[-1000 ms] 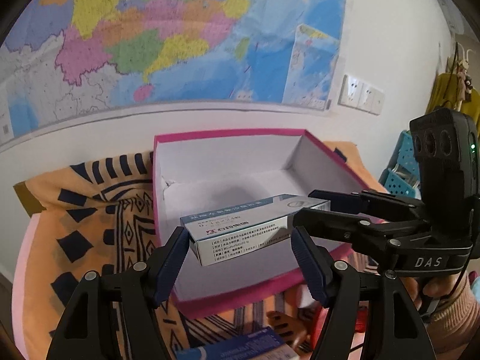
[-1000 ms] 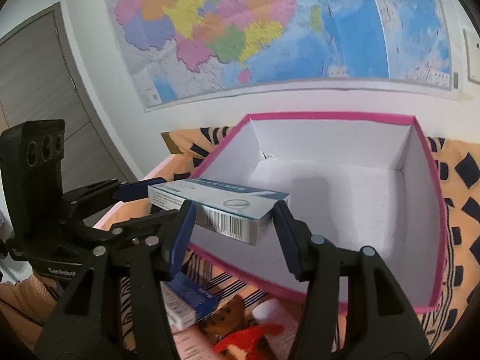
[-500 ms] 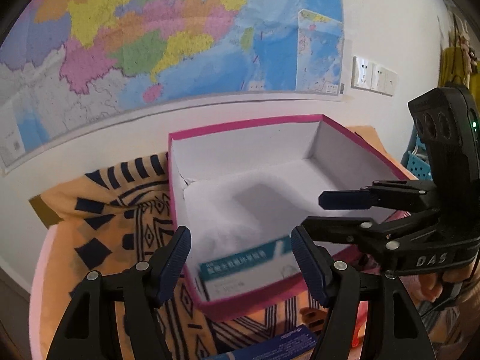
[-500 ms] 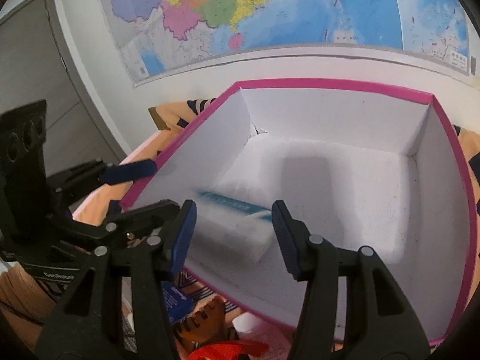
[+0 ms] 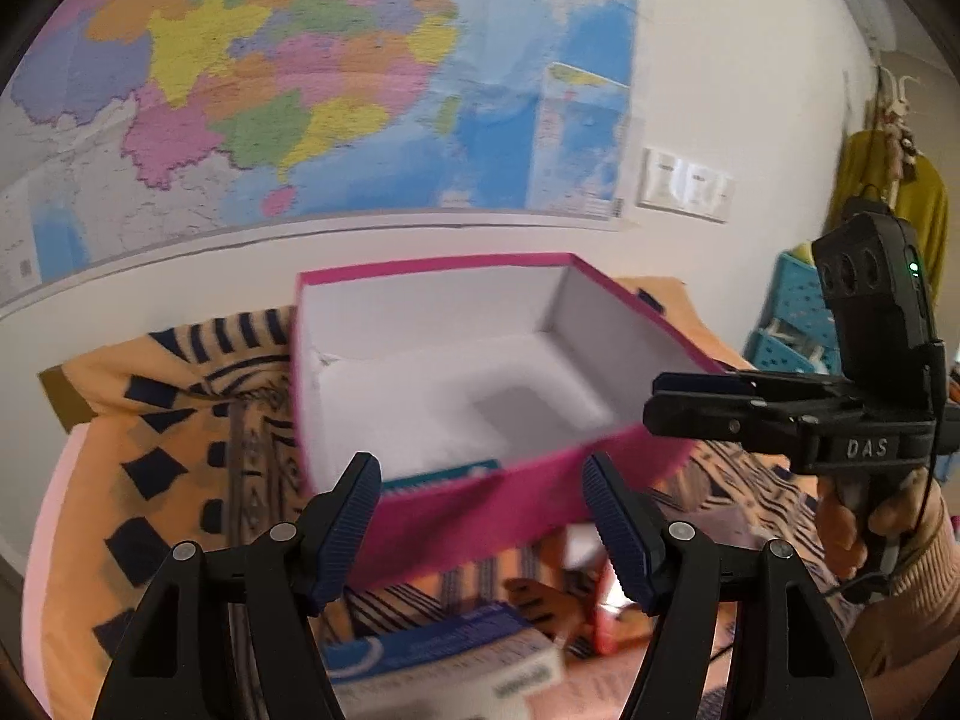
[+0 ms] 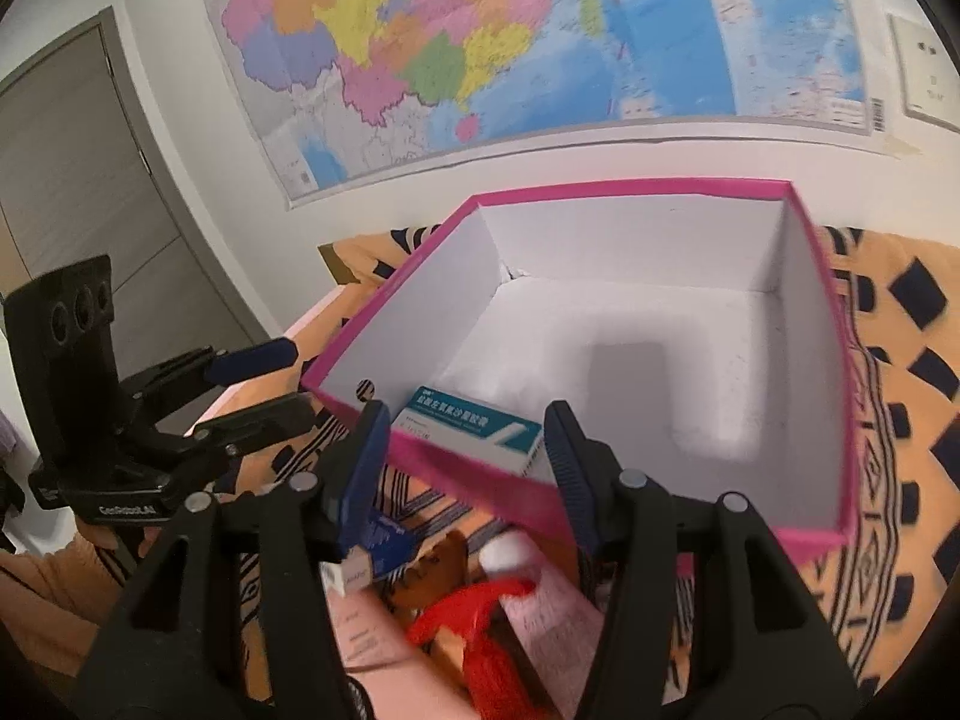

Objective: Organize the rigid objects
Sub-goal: 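Lower the white medicine box into the magenta box and open the right tool, then move the right tool to the red T-shaped handle and grasp it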

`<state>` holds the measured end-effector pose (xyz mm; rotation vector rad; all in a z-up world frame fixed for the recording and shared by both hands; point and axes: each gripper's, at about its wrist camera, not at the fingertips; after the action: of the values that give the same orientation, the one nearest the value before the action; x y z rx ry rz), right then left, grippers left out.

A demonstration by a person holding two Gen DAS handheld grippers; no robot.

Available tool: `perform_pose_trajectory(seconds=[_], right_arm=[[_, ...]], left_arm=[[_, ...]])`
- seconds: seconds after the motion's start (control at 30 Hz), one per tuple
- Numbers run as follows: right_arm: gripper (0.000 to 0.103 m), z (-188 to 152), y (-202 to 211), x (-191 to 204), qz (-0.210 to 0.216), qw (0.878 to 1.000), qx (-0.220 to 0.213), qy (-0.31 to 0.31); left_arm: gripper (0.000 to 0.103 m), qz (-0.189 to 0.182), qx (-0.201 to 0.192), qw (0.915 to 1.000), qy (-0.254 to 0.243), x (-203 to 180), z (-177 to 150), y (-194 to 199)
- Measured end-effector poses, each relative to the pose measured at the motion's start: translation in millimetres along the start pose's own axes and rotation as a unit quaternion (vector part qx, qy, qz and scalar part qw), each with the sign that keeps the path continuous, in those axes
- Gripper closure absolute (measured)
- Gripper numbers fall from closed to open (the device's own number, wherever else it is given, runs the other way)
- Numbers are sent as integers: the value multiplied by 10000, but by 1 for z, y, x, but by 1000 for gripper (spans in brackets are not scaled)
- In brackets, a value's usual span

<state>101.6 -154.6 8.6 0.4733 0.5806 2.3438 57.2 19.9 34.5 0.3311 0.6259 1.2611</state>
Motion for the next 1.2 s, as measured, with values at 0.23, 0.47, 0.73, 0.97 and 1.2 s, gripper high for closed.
perform_pose_trajectory(seconds=[0.23, 0.47, 0.73, 0.97, 1.2], right_arm=[[47, -33, 18, 5, -212, 9992, 293, 157], [55, -70, 9, 22, -259, 9946, 867, 514], [65, -88, -17, 38, -280, 9851, 1391, 973], [67, -89, -39, 43, -355, 9746, 1737, 1372], [76, -87, -38, 42, -427, 9735, 1715, 1450]], left_arm=[[32, -216, 303, 9992, -114, -19, -24, -5], [32, -283, 678, 9973, -11, -23, -49, -13], [32, -285, 833, 9961, 63, -22, -64, -11], [32, -283, 865, 9958, 103, -20, -67, -9], [32, -322, 876, 9954, 219, -17, -68, -8]])
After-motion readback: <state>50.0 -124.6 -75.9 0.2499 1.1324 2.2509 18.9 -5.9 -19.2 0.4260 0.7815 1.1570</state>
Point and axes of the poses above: each gripper's, at about its wrist camera, not at the fingertips, and y roughly against the way its jaws point, x to its left, z to its top, and after that the axes turned 11 degrees about y, right-handed
